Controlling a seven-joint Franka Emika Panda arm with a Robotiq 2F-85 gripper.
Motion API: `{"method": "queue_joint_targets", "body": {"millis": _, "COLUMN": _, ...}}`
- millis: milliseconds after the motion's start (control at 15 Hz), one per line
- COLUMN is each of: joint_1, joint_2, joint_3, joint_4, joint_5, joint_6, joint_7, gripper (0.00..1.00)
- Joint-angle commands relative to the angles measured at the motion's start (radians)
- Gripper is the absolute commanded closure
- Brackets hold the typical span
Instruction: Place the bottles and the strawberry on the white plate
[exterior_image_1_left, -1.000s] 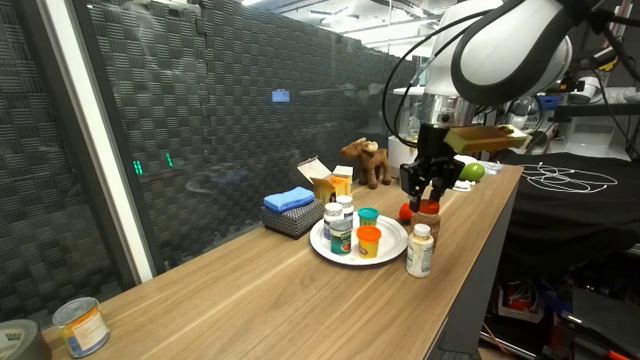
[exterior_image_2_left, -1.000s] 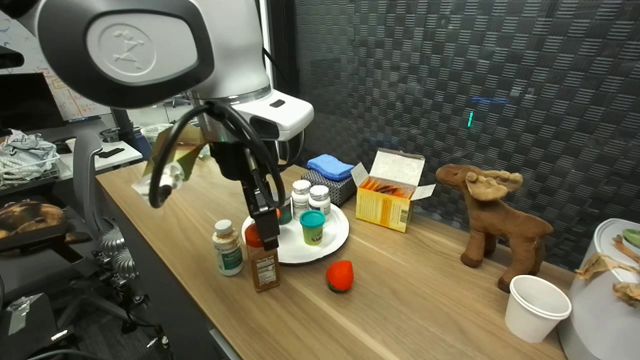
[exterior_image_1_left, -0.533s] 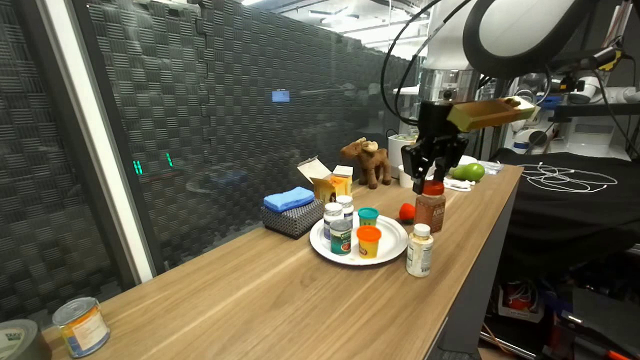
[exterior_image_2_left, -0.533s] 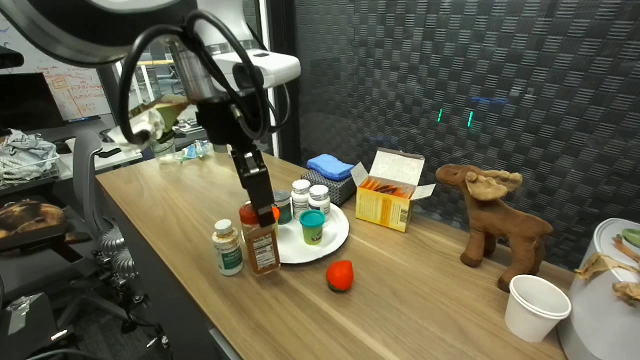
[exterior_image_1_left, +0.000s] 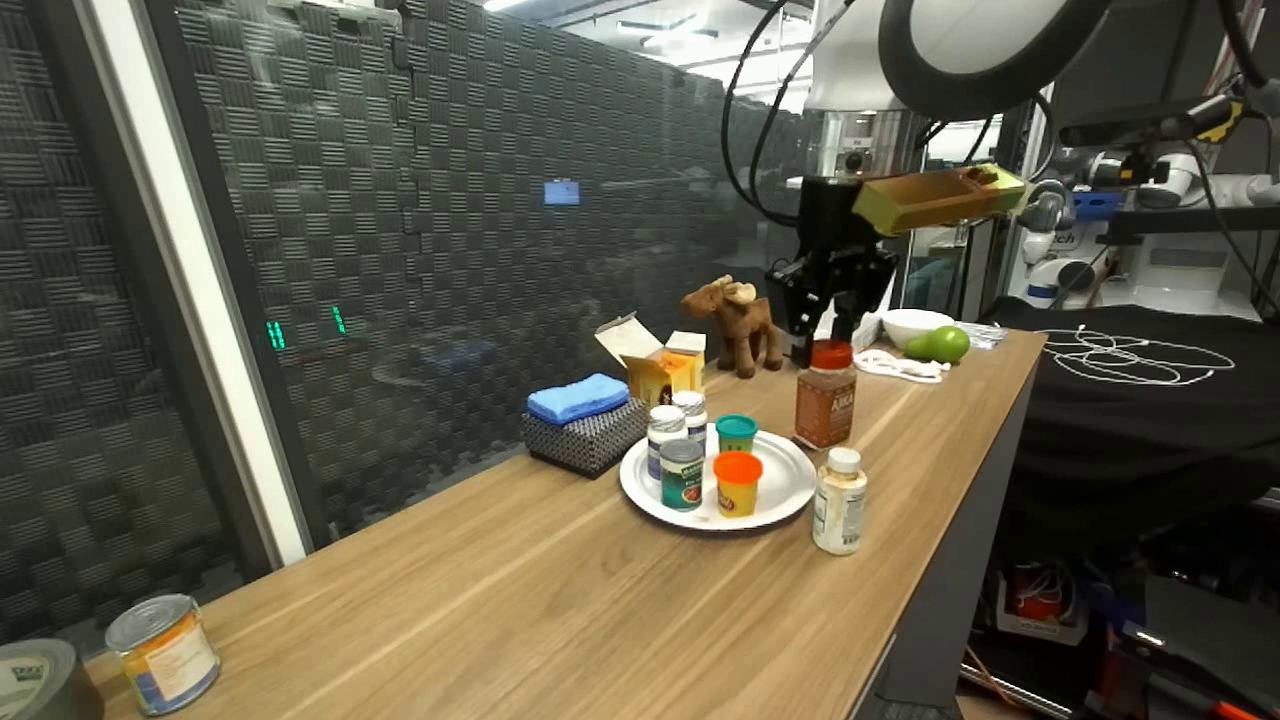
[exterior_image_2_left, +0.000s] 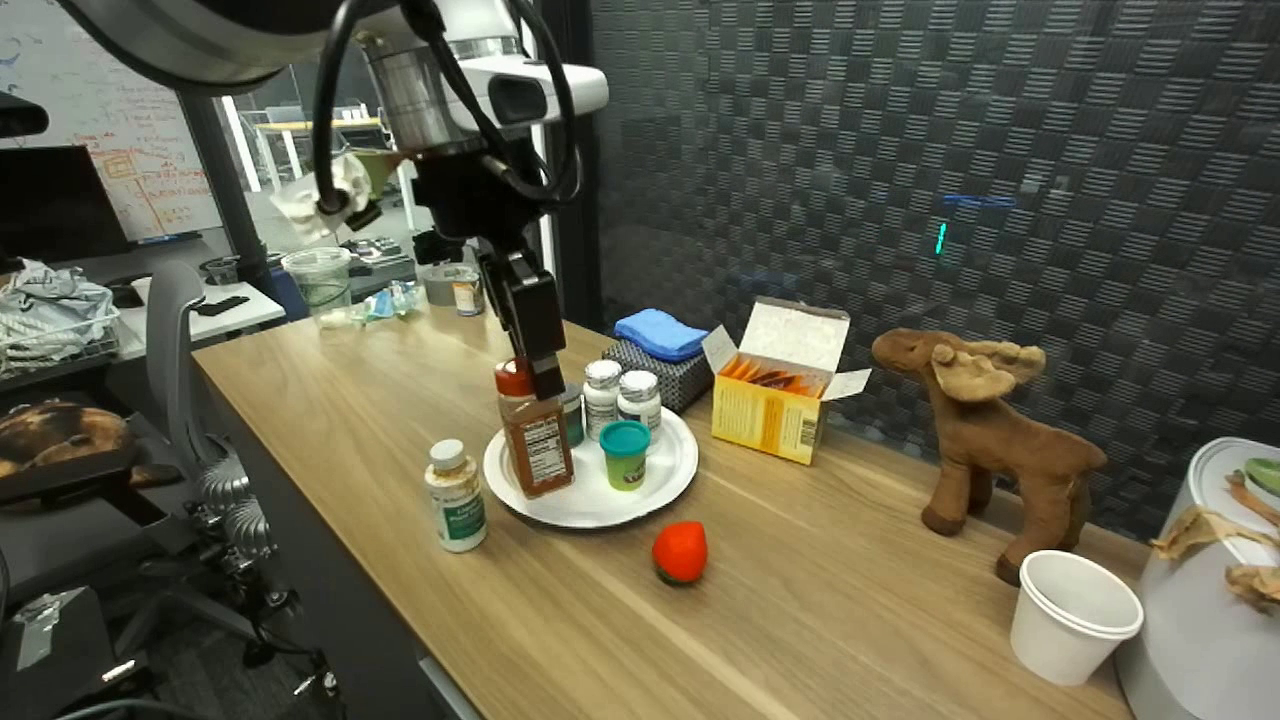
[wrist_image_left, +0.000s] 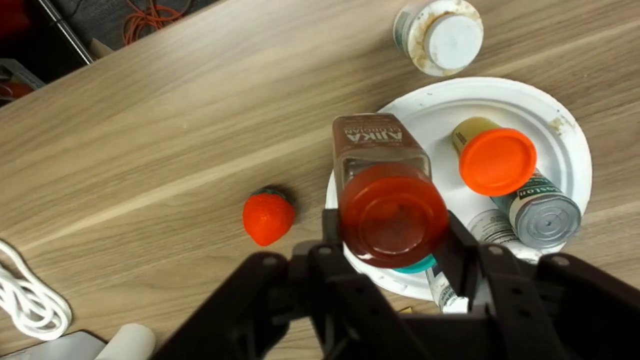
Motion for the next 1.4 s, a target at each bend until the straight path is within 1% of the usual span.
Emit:
{"method": "queue_joint_targets", "body": {"millis": 0, "joint_1": 0.016, "joint_2": 0.064, "joint_3": -0.006, "joint_4": 0.081, "joint_5": 0.019, "joint_6": 0.006, "joint_7": -0.026, "gripper": 0.77}}
{"method": "queue_joint_targets", "body": {"millis": 333, "joint_1": 0.033, "joint_2": 0.155, "joint_3": -0.014, "joint_4": 0.136, "joint_5": 0.054, "joint_6": 0.012, "joint_7": -0.056, "gripper": 0.77}}
{"method": "queue_joint_targets", "body": {"millis": 867, "joint_1": 0.042, "joint_2": 0.274, "joint_3": -0.023, "joint_4": 0.206, "joint_5": 0.172, "joint_6": 0.062, "joint_7": -0.136, "gripper": 0.77}}
{"method": "queue_joint_targets", "body": {"millis": 1333, "joint_1": 0.061, "joint_2": 0.322, "joint_3": -0.026, "joint_4": 0.274, "joint_5": 0.153, "joint_6": 0.077, "joint_7": -0.134, "gripper": 0.77}}
